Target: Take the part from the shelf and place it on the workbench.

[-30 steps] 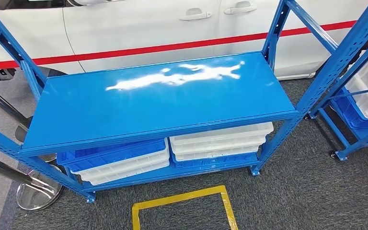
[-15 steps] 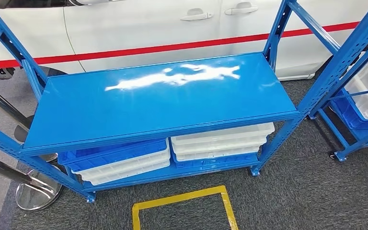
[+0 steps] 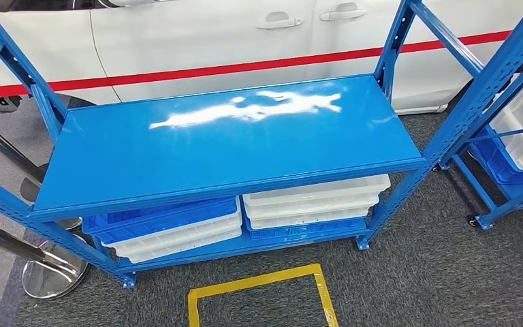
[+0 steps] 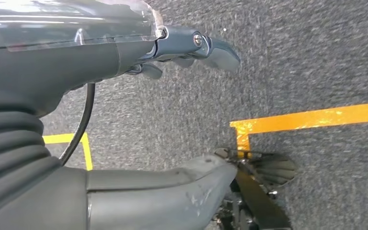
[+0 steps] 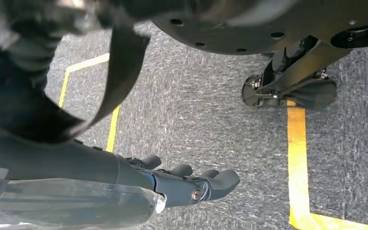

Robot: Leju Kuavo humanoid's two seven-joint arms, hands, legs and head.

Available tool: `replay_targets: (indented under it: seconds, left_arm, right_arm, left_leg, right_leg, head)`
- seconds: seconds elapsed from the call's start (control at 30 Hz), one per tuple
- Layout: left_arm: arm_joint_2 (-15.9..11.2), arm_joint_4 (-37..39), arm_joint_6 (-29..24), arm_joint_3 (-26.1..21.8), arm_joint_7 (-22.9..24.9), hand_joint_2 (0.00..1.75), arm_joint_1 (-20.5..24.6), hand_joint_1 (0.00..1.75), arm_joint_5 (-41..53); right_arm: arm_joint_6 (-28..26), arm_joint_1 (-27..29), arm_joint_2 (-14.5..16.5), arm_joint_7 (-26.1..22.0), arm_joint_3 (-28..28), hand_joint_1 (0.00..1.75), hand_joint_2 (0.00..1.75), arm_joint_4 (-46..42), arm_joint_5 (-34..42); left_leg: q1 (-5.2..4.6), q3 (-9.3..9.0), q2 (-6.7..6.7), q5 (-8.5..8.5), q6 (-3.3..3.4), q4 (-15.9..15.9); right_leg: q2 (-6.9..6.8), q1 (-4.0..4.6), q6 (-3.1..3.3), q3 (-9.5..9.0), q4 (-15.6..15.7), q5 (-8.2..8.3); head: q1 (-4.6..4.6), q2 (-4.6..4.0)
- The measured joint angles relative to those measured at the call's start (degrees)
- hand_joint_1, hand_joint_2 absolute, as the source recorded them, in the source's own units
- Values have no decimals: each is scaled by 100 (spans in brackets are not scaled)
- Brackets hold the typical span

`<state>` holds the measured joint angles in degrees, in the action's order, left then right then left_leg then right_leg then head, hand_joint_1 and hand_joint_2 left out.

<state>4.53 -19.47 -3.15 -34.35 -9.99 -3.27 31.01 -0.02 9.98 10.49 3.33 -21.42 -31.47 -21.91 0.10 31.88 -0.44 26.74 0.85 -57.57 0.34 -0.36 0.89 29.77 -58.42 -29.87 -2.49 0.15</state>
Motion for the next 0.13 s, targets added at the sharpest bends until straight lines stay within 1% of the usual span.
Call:
replay_targets:
  seconds: [0.1, 0.13]
  left_arm:
    - [-47, -22, 33, 401, 118, 0, -60, 0, -375]
    - [-54, -27, 39, 470, 137, 0, -70, 0, -438]
  right_arm:
    - [0, -12, -117, -35, 244, 0, 0, 80, 264]
    - [0, -14, -137, -41, 286, 0, 0, 95, 307]
  left_leg:
    - [0, 0, 0, 0, 0, 0]
    - [0, 0, 0, 0, 0, 0]
  right_leg:
    - [0, 0, 0, 0, 0, 0]
    - [0, 0, 0, 0, 0, 0]
  head:
    - [0, 0]
    - [0, 0]
